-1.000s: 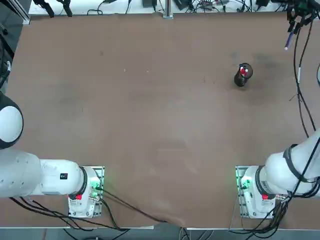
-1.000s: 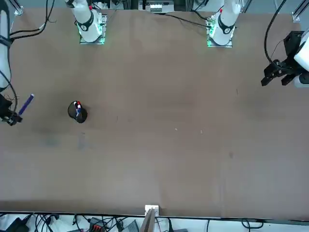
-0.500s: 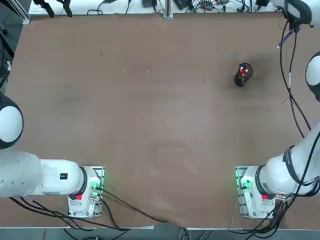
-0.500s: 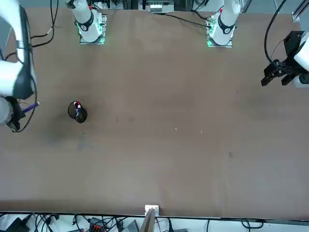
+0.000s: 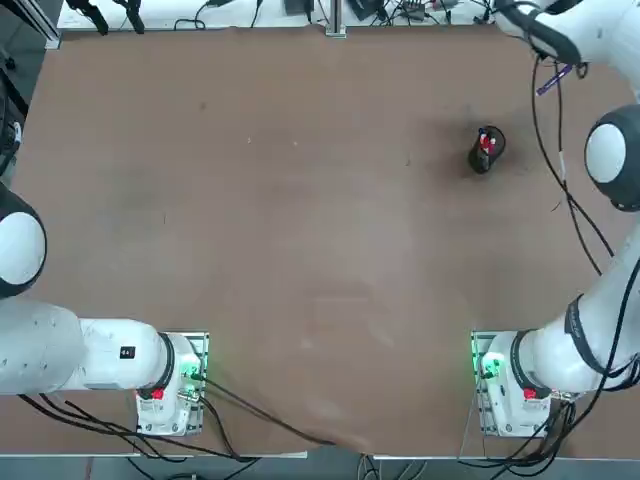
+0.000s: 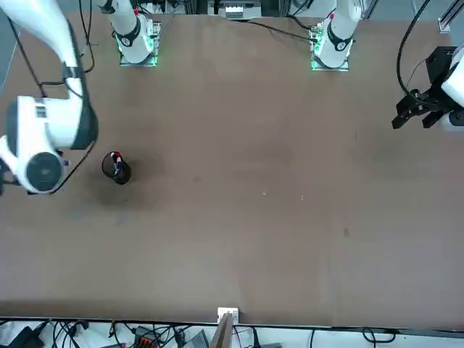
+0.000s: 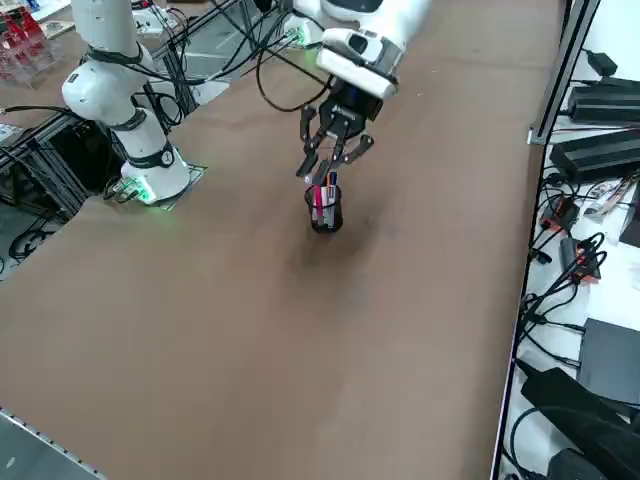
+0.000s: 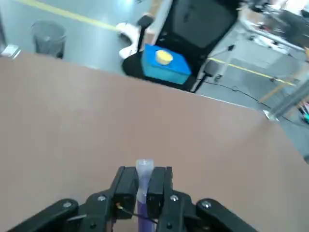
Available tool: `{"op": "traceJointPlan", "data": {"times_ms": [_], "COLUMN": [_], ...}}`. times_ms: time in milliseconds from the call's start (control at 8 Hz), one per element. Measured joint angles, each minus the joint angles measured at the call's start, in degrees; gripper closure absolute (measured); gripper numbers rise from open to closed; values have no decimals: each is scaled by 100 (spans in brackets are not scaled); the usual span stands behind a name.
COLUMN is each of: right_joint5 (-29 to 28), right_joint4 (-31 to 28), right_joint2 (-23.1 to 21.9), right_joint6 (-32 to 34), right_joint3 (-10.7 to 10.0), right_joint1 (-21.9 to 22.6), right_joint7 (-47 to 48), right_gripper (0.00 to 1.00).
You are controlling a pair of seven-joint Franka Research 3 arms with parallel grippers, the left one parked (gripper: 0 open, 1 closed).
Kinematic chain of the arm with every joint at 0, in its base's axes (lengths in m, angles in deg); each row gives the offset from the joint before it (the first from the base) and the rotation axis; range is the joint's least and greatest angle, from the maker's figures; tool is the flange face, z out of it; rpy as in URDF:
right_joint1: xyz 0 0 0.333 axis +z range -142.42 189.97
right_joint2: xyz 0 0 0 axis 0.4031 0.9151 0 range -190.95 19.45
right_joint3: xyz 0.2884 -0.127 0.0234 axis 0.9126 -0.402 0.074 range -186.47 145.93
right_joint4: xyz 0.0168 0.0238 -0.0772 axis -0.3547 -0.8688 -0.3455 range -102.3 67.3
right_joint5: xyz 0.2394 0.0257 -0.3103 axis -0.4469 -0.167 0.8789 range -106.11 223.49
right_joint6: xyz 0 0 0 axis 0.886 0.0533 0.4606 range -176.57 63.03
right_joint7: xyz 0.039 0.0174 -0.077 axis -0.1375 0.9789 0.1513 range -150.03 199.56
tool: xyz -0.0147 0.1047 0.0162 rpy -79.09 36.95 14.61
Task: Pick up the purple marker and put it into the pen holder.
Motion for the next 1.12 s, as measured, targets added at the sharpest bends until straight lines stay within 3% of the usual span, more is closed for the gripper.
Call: {"op": "traceJointPlan", "data": {"times_ms": [625,1125], "right_joint5": [20,41], "right_joint4": [-193,-205], "right_joint2": [522,999], "right_joint6": [798,1075], "right_joint3": [-2,-7], "right_joint1": [731,1028], "right_joint7": [2390,3333], "right_gripper": [85,85]}}
